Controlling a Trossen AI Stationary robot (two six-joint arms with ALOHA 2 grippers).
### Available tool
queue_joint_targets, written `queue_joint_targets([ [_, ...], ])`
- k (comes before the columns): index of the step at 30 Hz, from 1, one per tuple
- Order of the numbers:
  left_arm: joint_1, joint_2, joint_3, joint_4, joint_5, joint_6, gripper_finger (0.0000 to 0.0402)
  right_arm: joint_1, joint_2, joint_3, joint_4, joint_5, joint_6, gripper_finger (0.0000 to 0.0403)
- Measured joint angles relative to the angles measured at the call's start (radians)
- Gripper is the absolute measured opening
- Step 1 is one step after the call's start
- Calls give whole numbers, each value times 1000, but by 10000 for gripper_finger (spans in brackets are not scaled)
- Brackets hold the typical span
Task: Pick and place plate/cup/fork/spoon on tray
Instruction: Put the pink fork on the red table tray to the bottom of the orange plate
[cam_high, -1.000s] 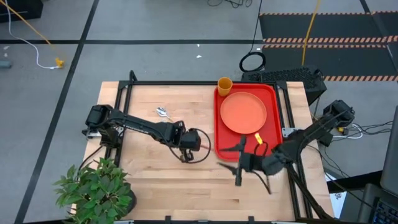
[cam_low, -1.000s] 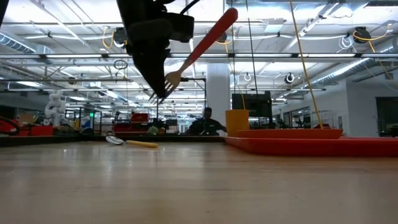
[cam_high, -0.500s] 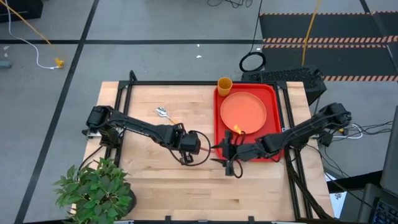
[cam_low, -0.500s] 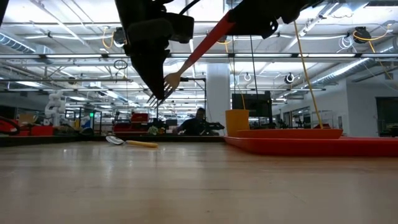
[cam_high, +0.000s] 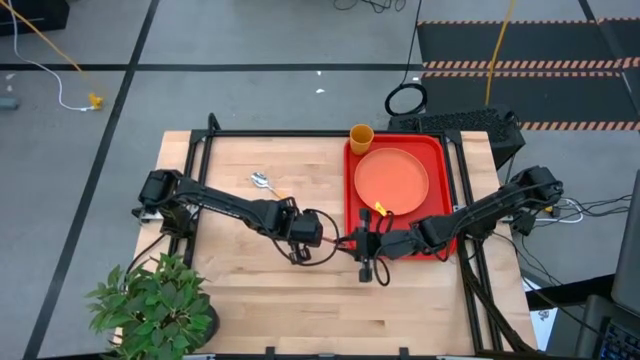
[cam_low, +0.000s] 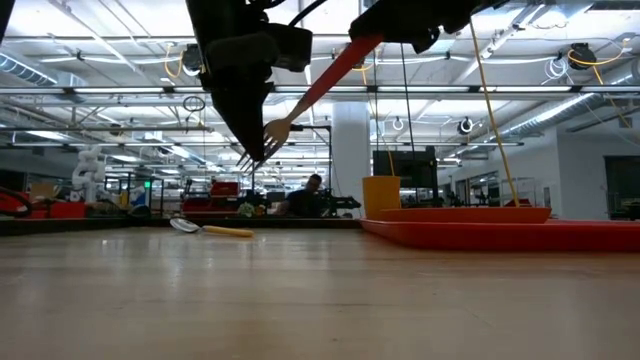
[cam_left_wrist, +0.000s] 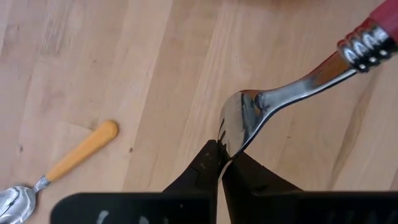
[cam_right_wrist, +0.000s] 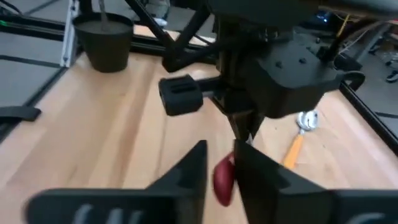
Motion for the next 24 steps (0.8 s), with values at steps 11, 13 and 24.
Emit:
queue_joint_targets([
  [11,0,0,0,7,19,22,7,3,0,0,-33,42,17,69],
  [13,0,0,0,6,21,22,13,2,0,0,-54,44,25,86],
  [24,1,0,0,5,24,23,17,1,2,0,-116,50,45,77],
])
